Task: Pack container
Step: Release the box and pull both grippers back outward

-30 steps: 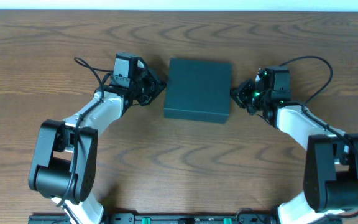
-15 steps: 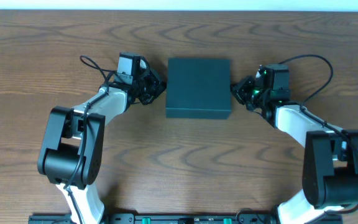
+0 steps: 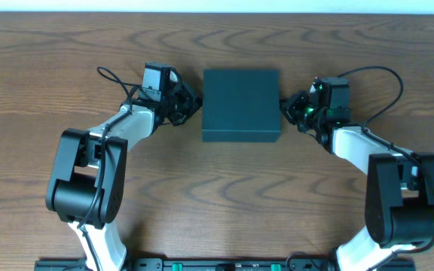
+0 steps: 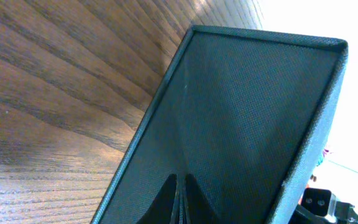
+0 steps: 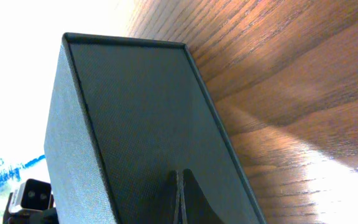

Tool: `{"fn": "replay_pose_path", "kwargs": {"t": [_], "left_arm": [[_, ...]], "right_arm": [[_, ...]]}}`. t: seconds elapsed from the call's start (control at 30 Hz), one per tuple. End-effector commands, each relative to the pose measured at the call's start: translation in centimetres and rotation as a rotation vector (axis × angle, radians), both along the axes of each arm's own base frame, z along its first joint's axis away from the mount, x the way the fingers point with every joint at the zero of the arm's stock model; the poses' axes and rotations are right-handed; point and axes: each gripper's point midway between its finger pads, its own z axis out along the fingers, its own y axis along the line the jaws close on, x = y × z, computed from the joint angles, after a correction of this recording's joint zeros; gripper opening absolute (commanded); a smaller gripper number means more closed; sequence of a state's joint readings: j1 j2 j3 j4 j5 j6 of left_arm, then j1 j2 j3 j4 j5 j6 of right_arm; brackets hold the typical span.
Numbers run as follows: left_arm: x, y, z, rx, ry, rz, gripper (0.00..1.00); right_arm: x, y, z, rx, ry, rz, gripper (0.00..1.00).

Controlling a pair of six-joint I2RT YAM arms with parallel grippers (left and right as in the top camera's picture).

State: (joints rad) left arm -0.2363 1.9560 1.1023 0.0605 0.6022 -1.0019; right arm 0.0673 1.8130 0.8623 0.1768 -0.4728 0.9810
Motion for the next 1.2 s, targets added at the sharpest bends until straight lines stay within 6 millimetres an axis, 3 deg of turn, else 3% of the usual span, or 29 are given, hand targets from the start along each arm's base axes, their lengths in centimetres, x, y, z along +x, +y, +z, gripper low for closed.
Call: {"fn": "replay_pose_path", "kwargs": {"t": [0.0, 0.47, 1.0, 1.17], "left_arm": [[0.8, -0.9, 1.2, -0.032, -0.032, -0.033, 0.06], [1.0, 0.6, 1.2, -0.048, -0.026, -0.034, 0.06], [0.8, 0.4, 1.4, -0.052, -0.039, -0.062, 0.06], [0.6, 2.2, 0.5, 0.035, -0.052, -0.071, 0.05]], "right_arm": [[-0.4, 1.9, -0.2, 0.026, 0.007, 0.049, 0.02], [-0.6, 4.7, 0.2, 0.039, -0.003, 0.064, 0.02], [0.2, 2.9, 0.2, -0.048, -0.065, 0.081, 0.02], [0.3, 1.8, 0.4, -0.035, -0.065, 0.081, 0.02]]}}
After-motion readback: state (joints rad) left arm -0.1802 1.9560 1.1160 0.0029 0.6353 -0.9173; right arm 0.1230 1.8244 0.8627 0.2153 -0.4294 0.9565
